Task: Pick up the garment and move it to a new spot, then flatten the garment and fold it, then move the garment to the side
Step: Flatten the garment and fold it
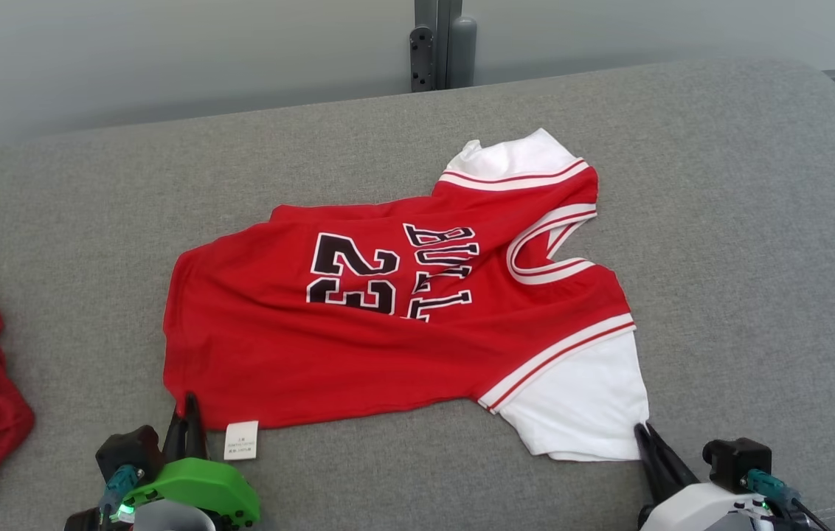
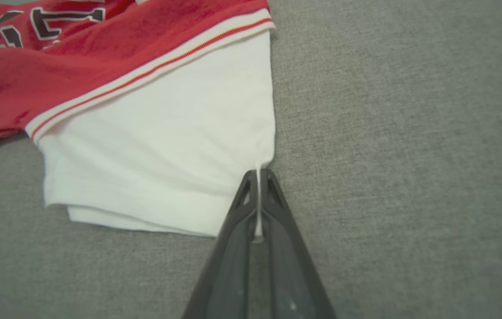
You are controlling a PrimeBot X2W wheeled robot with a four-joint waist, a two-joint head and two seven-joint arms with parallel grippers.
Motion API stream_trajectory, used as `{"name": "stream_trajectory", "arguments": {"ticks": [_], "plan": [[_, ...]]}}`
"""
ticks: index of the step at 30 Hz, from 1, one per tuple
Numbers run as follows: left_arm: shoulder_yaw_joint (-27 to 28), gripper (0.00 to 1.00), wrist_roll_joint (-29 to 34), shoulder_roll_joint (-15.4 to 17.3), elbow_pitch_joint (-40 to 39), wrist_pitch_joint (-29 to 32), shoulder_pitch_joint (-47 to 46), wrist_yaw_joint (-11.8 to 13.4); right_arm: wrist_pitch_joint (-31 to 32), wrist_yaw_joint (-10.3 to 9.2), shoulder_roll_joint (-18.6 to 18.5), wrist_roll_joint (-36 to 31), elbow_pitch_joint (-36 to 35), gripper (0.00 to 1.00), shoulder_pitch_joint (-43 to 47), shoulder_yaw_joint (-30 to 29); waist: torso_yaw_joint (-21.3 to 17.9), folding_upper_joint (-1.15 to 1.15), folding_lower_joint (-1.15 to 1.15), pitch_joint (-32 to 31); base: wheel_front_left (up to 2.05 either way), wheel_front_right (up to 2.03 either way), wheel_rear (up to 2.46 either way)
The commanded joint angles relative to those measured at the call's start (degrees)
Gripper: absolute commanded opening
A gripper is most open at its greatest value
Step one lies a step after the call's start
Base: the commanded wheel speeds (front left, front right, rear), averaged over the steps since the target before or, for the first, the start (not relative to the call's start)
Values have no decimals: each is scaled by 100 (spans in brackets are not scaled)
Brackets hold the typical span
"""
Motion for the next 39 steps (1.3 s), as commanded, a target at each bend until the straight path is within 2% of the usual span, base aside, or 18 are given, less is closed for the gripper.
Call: {"name": "stream_trajectory", "arguments": {"ticks": [1,7,12,17,23,28,32,34,39], "plan": [[33,0,98,23,-81,6,-4,-33,23,-9,-61,39,-132,0,-81,14,2,0,0,-23,0,0,0],[164,0,245,24,-650,5,-194,-121,16,-9,-191,328,-1018,0,-535,-167,0,0,0,-188,0,0,0],[466,0,557,50,-1300,4,-630,-381,16,-9,-348,515,-1820,0,-1300,-345,8,0,0,-422,0,0,0],[578,0,876,303,-1628,4,-1324,-724,16,-9,-592,704,-2334,0,-2201,-567,41,0,0,-620,0,0,0],[513,0,1119,707,-1614,4,-2323,-919,16,-9,-880,784,-2641,0,-3195,-711,42,0,0,-762,0,0,0],[486,0,1152,966,-1687,162,-3082,-983,16,-9,-1119,821,-2735,0,-3912,-761,42,0,0,-789,0,0,0],[454,0,1152,1090,-1701,427,-3463,-984,17,-9,-1328,766,-2524,0,-4379,-687,42,0,0,-606,0,0,0],[428,0,1181,1150,-1677,550,-3645,-972,16,-10,-1425,737,-2325,0,-4624,-635,54,0,0,-365,0,0,0],[344,0,1153,1059,-1433,664,-4038,-913,17,-10,-1500,699,-1736,0,-5223,-580,119,0,0,504,0,0,0]]}}
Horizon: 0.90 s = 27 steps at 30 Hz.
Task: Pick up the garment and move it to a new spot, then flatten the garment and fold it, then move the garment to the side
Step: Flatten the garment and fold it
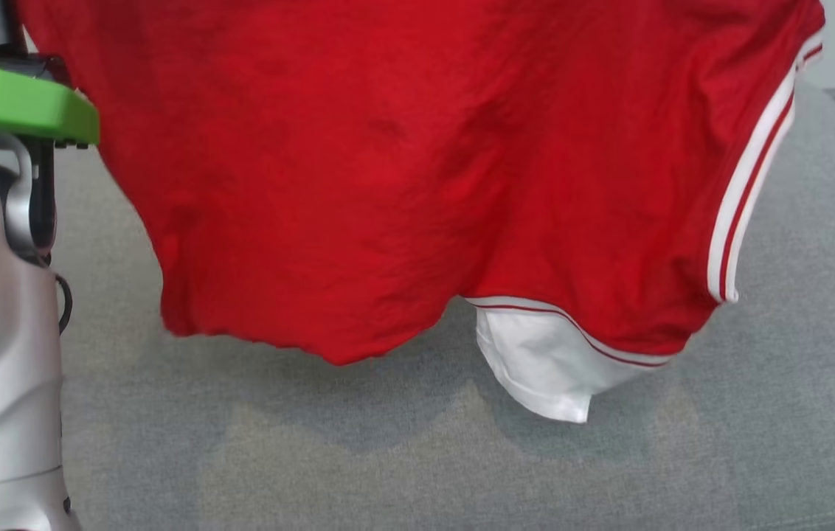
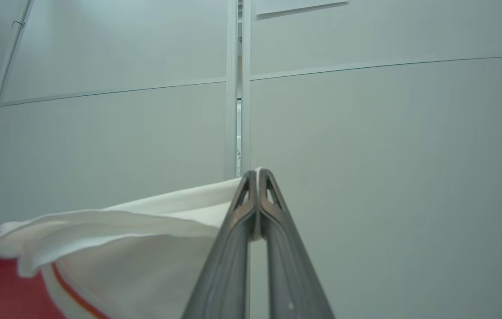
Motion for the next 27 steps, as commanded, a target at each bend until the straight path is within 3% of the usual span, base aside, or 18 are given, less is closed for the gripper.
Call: {"name": "stream_trajectory", "arguments": {"ticks": [1,8,15,21,27], "plan": [[-29,0,15,-3,120,-14,-201,36,-3,-11,-15,-23,159,0,-178,6,94,0,0,866,0,0,0],[-98,0,90,-116,984,-512,-1495,171,-3,-12,30,-404,946,0,-1554,-301,205,0,0,2049,0,0,0],[-21,0,144,-251,1269,-646,-2525,317,-2,-12,169,-803,1043,0,-2467,-700,350,0,0,2508,0,0,0],[295,0,17,-479,1422,-652,-1480,336,-3,-12,281,-543,896,0,-1352,-682,312,0,0,2660,0,0,0],[562,0,-42,-808,1499,-654,27,379,-15,-15,469,-18,263,0,477,-782,222,0,0,2557,0,0,0]]}}
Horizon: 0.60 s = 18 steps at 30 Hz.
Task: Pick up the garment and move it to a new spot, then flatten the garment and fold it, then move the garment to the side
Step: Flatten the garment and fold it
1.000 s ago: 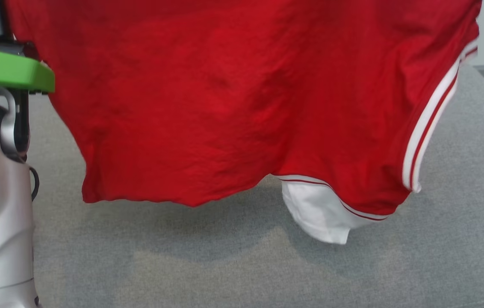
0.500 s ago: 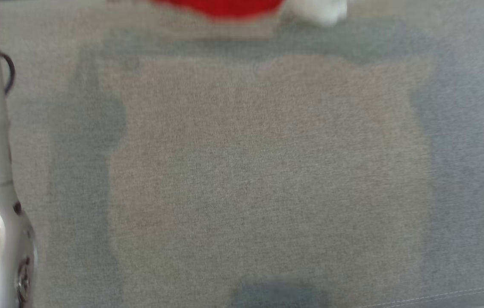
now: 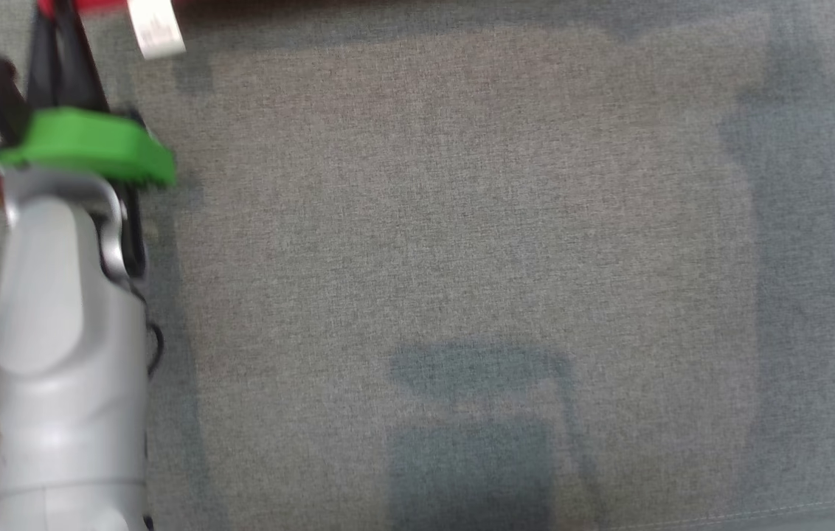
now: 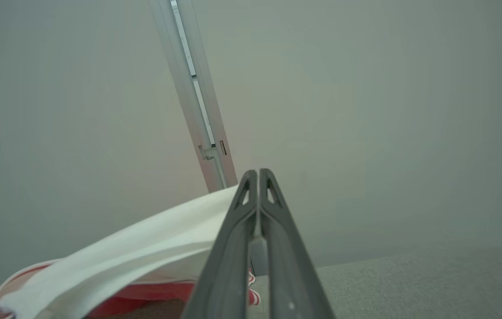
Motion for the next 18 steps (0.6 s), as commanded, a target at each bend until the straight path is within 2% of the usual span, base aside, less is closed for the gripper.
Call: {"name": "stream_trajectory", "arguments": {"ticks": [1,9,18], "plan": [[119,0,-70,15,23,1,350,59,-30,-20,-39,95,-111,0,464,-58,-57,0,-1,-105,0,0,0],[131,0,-180,-126,141,3,1648,32,-31,-22,214,435,-85,0,2191,-283,-130,0,-1,-545,0,0,0],[-90,0,-594,-129,65,2,2588,173,-31,-21,397,382,10,0,3446,-113,-186,0,-1,-1285,0,0,0]]}}
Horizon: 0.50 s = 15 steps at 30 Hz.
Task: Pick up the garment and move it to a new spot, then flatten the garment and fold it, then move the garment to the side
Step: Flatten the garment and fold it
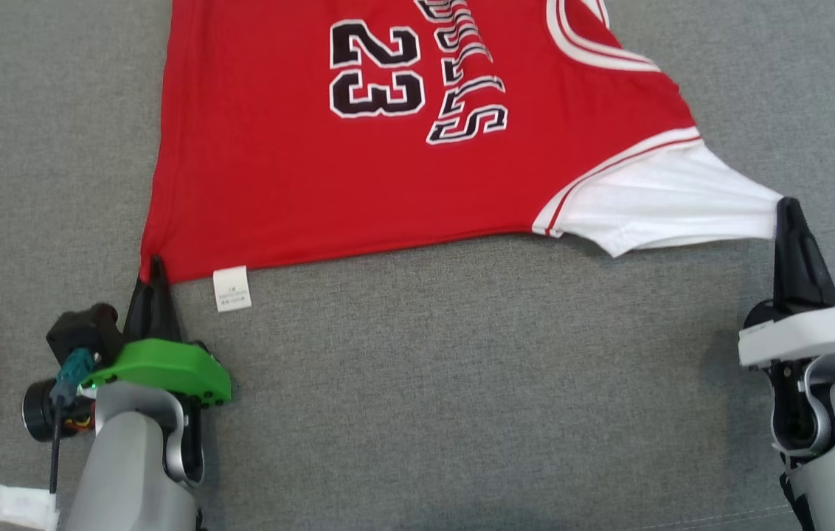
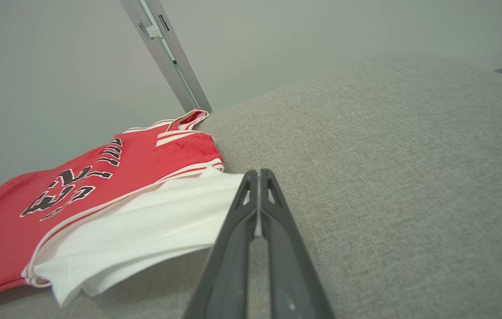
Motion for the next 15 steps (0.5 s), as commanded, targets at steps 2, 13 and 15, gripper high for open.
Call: {"name": "stream_trajectory", "arguments": {"ticks": [2,13,15], "plan": [[53,0,-103,74,-29,6,391,103,-32,-23,11,-38,41,0,330,5,-63,0,0,-528,0,0,0],[45,0,-290,73,-214,5,1942,224,-31,-23,97,-120,199,0,1638,250,-112,0,0,-1705,0,0,0],[56,0,-291,73,-207,5,2167,224,-31,-23,89,-115,234,0,1861,297,-115,0,0,-1868,0,0,0]]}}
